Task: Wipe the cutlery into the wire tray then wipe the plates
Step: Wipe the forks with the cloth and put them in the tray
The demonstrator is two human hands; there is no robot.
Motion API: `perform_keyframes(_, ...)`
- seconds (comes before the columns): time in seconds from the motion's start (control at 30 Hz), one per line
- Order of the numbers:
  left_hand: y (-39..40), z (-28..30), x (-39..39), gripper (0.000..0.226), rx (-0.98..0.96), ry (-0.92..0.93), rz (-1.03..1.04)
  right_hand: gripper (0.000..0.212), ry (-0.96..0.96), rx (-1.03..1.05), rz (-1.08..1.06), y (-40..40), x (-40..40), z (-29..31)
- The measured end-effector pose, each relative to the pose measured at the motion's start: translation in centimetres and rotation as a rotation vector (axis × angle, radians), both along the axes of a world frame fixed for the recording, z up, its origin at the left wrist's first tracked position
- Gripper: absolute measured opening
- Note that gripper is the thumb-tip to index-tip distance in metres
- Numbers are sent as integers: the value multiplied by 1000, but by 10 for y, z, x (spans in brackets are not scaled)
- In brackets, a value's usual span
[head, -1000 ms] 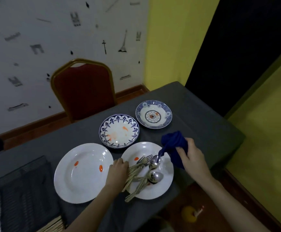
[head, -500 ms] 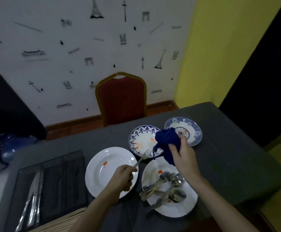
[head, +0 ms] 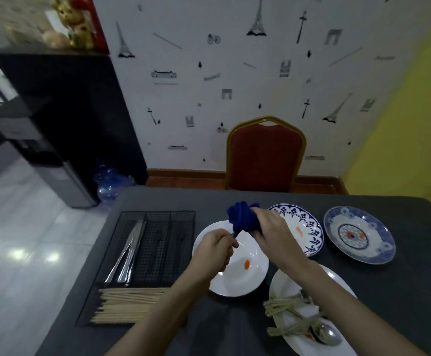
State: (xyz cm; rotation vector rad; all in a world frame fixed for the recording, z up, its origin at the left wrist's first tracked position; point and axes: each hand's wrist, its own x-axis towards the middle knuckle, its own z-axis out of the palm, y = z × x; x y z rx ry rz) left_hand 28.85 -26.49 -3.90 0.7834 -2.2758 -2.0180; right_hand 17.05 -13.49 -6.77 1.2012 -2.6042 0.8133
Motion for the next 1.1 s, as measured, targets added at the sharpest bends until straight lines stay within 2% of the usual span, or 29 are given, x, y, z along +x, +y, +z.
perform_keyframes(0.13, -9, 9, -6, 27, -21, 25, 28, 42, -6, -46, 67, -14, 4, 11)
perform_keyframes(0.23, -6, 10, -3, 27, -16, 44, 20, 39, 26, -38, 16, -15, -9, 17)
perform_keyframes(0.43, 9, 11, -7, 25, 160, 57, 188, 42, -151, -126, 86, -17, 0, 19)
perform_keyframes(0.57, 11, 12, -6, 28, 183, 30, 151, 40, -22, -11, 41, -9, -18, 14)
perform_keyframes(0.77, -1, 8, -5, 30, 256, 32, 155, 46, 254, 109, 210, -1, -23, 5)
perform_keyframes(0.9, -5, 2, 1, 29, 287, 59, 133, 46, 303, 298, 162, 0, -44, 1)
perform_keyframes(0.93, -10, 3, 1, 28, 285, 75, 108, 44, 290, 311, 107, 1, -50, 0)
perform_keyframes(1.0, -17, 8, 0, 29, 280, 100, 99, 30, 121, 202, -20, 8, -60, 2)
perform_keyframes(1.1, -28, 17, -5, 29, 260, 103, 83, 20, -284, -155, -223, 18, -60, 9)
